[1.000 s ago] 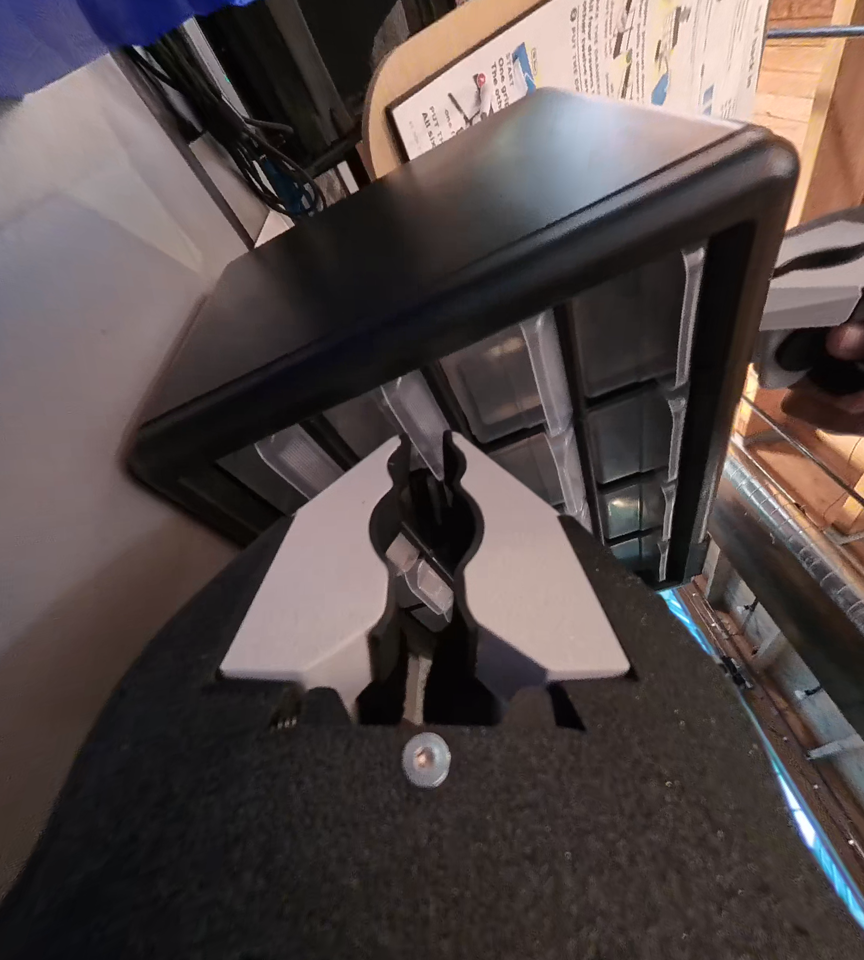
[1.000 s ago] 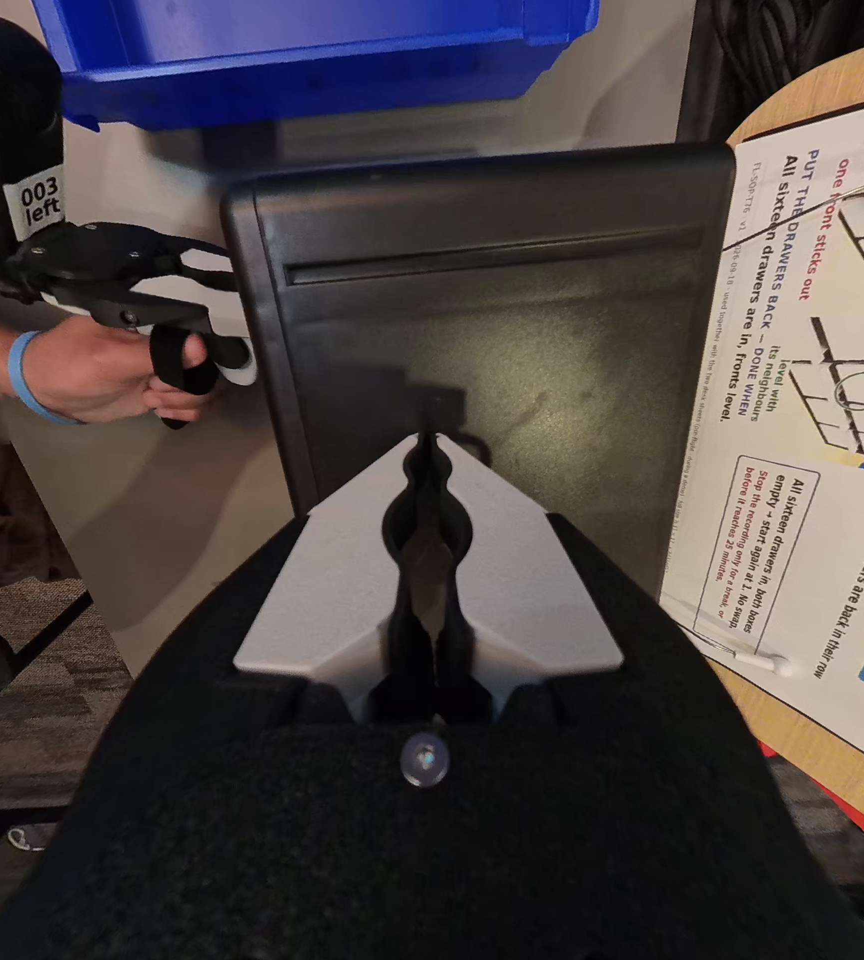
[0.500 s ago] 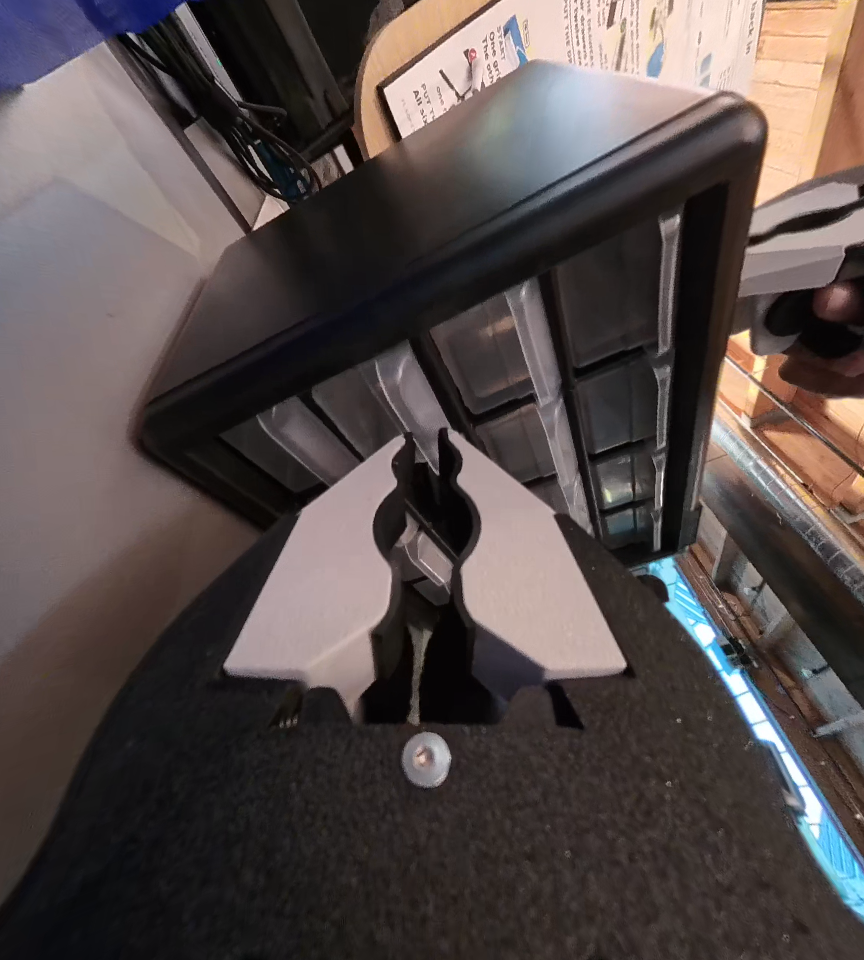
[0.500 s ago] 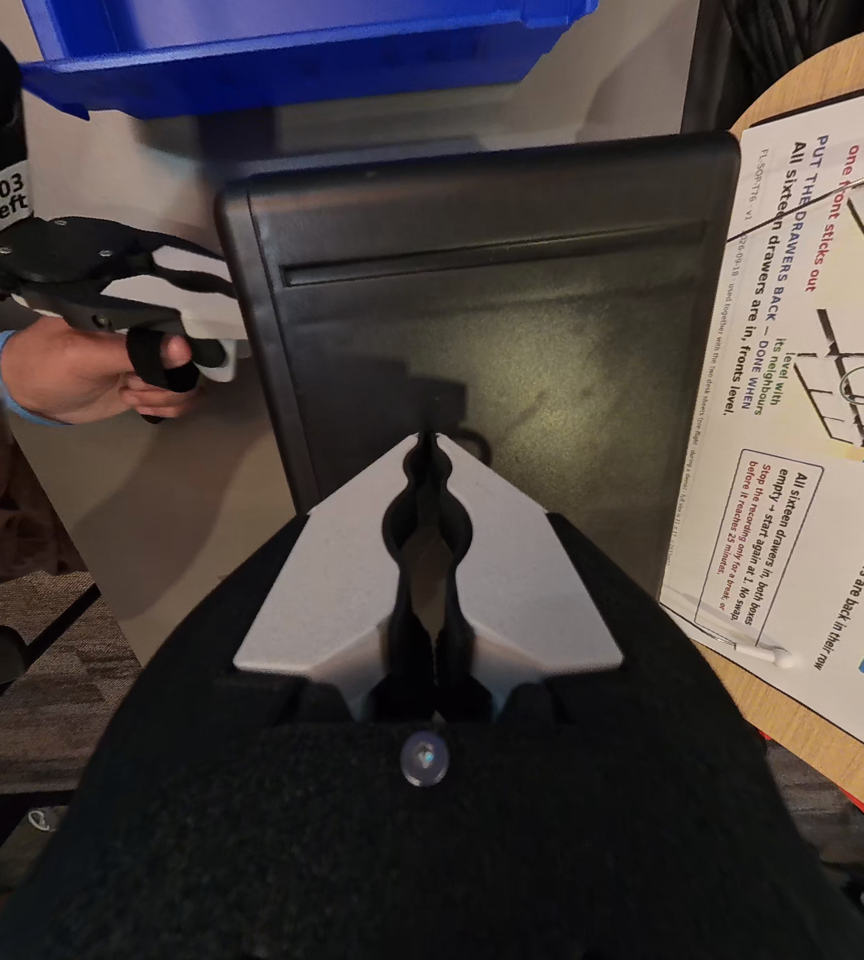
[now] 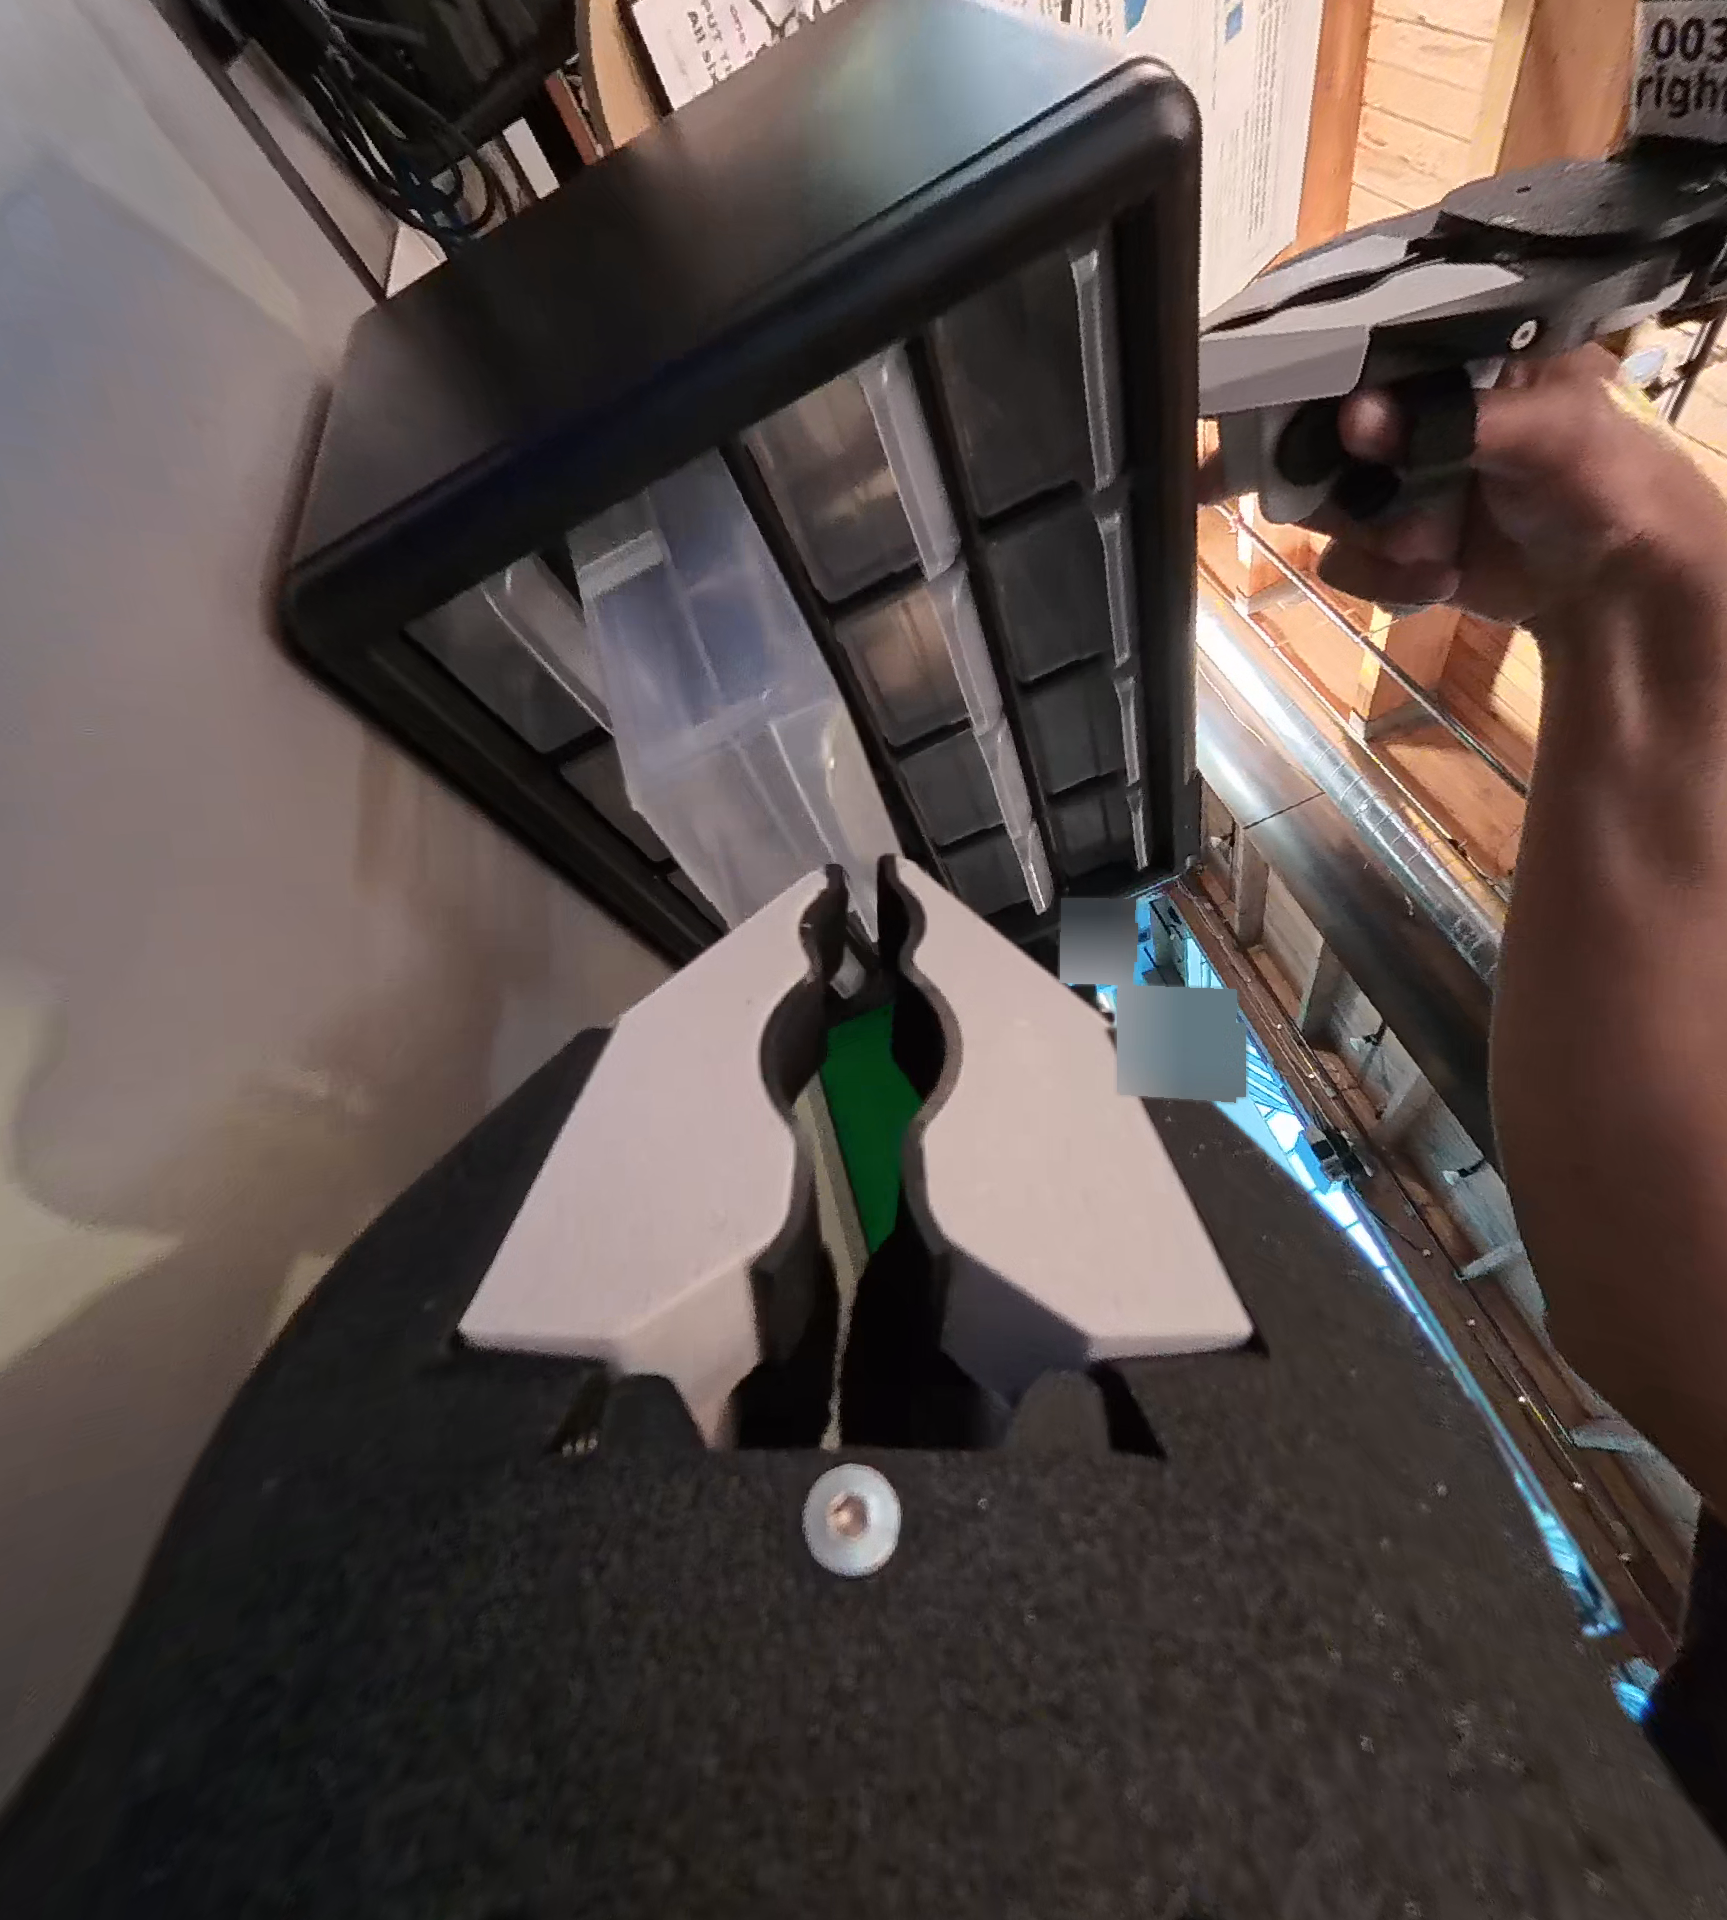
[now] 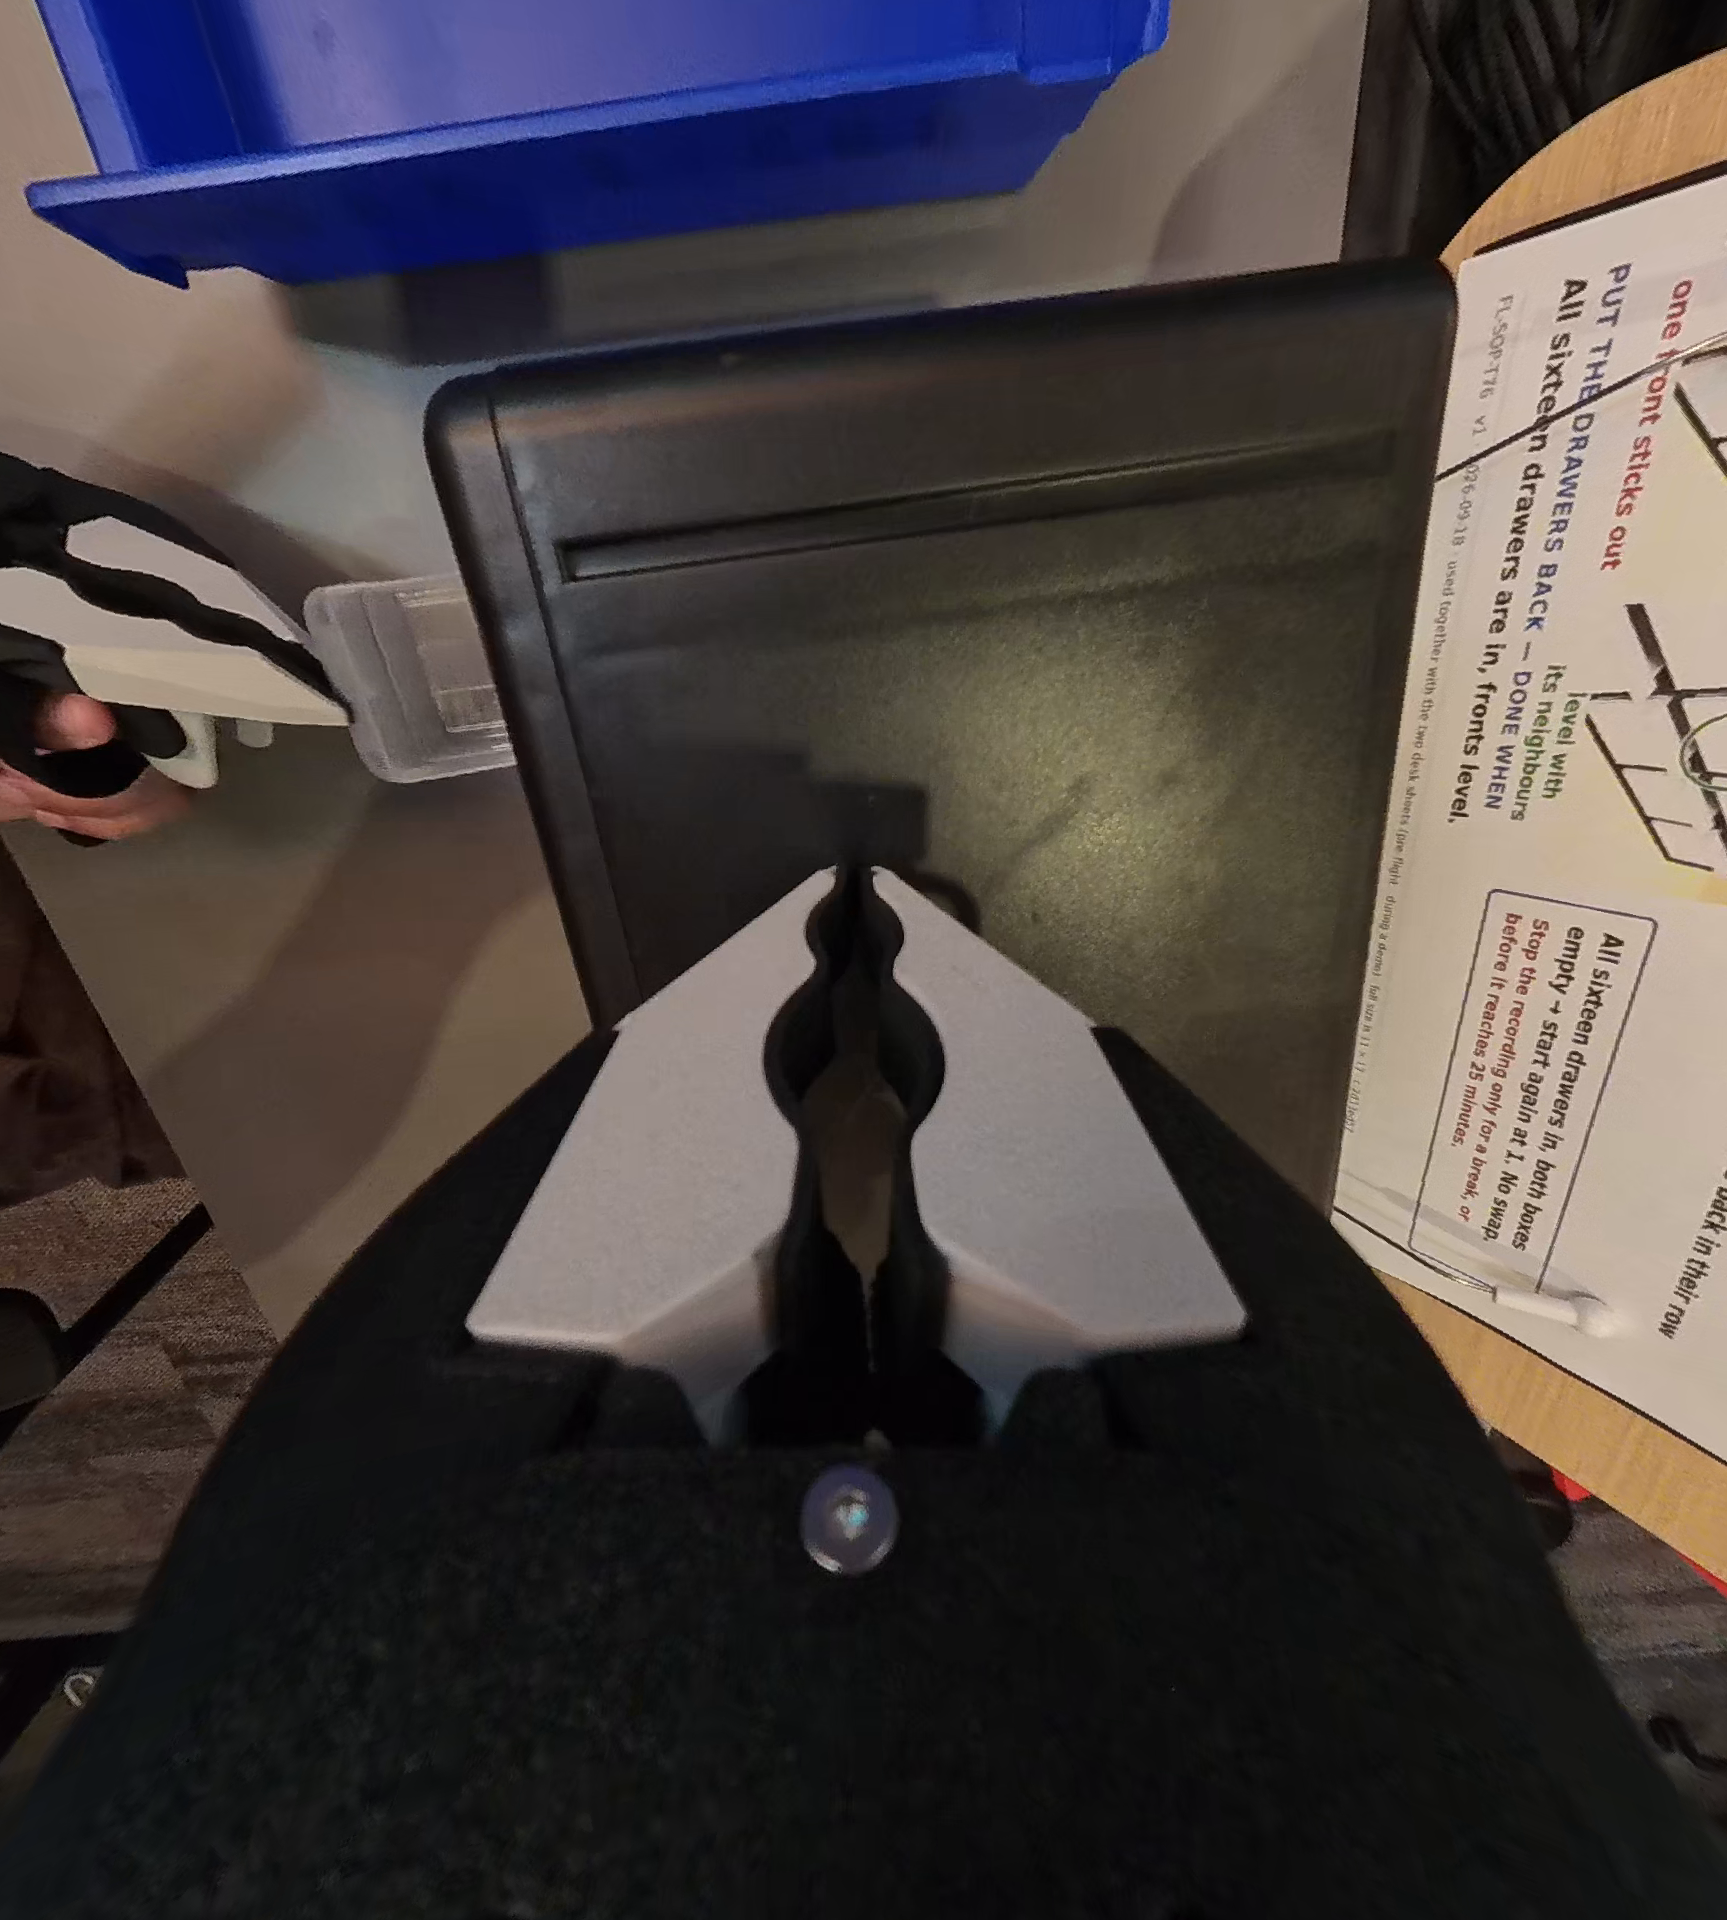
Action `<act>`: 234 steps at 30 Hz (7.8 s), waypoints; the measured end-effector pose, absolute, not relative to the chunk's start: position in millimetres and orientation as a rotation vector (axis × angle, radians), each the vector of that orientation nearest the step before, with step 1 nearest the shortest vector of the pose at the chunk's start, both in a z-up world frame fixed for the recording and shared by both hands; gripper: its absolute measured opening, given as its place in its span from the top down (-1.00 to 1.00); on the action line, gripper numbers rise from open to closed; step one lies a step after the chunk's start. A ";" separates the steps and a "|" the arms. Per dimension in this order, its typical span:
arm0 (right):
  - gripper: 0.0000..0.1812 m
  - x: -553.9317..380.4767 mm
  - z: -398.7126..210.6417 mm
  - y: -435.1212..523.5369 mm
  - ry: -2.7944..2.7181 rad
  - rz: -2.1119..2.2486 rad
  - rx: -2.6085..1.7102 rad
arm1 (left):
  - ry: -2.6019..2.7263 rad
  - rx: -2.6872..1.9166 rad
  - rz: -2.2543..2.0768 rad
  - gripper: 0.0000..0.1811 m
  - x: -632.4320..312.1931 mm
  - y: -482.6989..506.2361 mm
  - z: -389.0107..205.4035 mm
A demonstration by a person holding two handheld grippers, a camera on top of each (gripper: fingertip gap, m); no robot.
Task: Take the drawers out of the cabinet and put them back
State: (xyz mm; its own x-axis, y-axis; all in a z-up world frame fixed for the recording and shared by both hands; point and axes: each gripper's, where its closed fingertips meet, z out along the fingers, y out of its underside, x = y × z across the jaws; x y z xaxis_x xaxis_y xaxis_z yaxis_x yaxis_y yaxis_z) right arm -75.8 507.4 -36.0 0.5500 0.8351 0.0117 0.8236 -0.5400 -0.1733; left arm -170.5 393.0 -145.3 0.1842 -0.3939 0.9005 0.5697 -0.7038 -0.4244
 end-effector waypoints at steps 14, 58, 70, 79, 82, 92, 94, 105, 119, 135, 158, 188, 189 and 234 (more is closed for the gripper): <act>1.00 -75.8 -36.0 507.6 -1.394 0.118 -2.636 | 0.105 -1.595 -1.736 1.00 -187.4 346.1 -109.8; 0.53 -124.1 -55.2 353.0 -1.517 0.201 -2.123 | 1.201 -2.124 -1.137 0.51 -229.4 290.8 -203.1; 0.24 -144.3 -227.3 245.2 -1.759 0.094 -2.287 | 1.423 -1.969 -1.043 0.57 -232.6 287.0 -201.1; 0.37 -114.8 -186.3 255.6 -1.683 -0.167 -2.246 | 1.323 -1.993 -1.157 0.58 -231.8 296.9 -190.7; 0.36 -48.1 -117.8 270.9 -1.396 -0.268 -2.301 | 1.324 -1.994 -1.163 0.59 -231.5 296.5 -190.7; 0.34 163.6 -197.1 260.1 -1.204 -0.381 -2.693 | 1.405 -1.954 -1.114 0.59 -221.0 284.4 -193.0; 0.35 165.9 -213.1 259.5 -1.268 -0.420 -2.694 | 1.408 -1.962 -1.075 0.59 -223.4 286.2 -197.2; 0.31 183.8 -237.9 265.6 -1.324 -0.449 -2.706 | 1.366 -2.021 -1.056 0.60 -224.0 299.8 -207.1; 0.12 172.2 -202.1 270.9 -1.103 -0.325 -2.615 | 1.405 -2.017 -1.035 0.61 -221.6 296.8 -212.1; 1.00 39.6 -11.2 459.4 -1.338 0.019 -2.511 | 1.424 -1.871 -0.666 0.70 -190.4 308.1 -215.0; 1.00 30.8 -36.5 478.9 -1.325 -0.034 -2.665 | 1.468 -0.685 0.529 0.79 20.8 393.0 -139.3; 1.00 30.9 -36.2 478.9 -1.248 -0.007 -2.680 | 1.436 -0.465 0.543 0.93 -6.7 342.4 -146.4; 1.00 30.9 -36.3 478.8 -1.246 -0.008 -2.682 | 1.433 -0.459 0.533 0.93 -10.5 338.2 -145.4; 1.00 31.6 -36.1 478.5 -1.147 -0.105 -2.761 | 1.817 -0.173 0.145 0.63 -143.0 292.7 -197.4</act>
